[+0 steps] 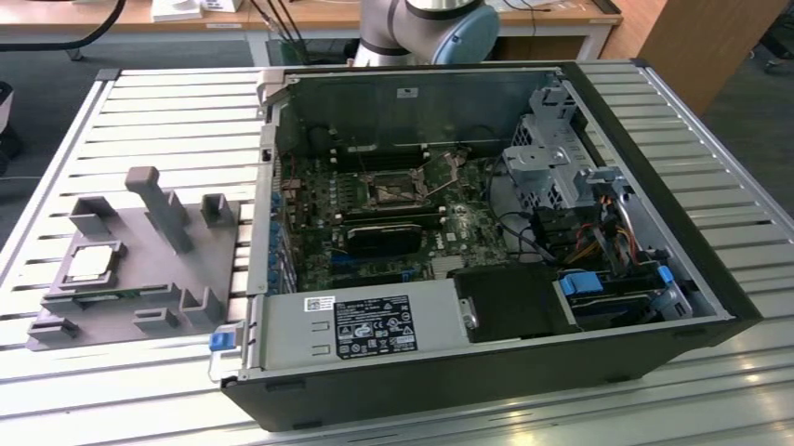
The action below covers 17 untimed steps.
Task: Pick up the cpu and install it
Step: 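Pick up the cpu and move it towards the insertion slot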
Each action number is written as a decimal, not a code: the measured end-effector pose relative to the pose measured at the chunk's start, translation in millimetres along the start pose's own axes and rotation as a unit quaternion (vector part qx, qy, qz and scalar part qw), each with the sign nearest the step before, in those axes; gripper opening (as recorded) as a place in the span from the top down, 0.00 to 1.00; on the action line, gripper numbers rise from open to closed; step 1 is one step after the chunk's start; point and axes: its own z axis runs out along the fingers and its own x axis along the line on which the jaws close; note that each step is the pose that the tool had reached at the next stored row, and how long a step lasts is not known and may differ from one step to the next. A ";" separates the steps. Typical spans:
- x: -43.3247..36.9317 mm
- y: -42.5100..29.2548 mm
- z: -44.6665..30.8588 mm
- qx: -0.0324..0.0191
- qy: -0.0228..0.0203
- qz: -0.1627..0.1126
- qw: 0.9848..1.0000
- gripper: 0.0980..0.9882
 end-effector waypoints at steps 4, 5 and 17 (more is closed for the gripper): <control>0.0 0.0 1.1 0.000 0.000 0.000 1.000 0.99; 0.0 -0.1 1.4 0.000 0.000 0.000 1.000 0.99; 0.0 -0.2 5.2 0.000 0.000 0.000 1.000 0.99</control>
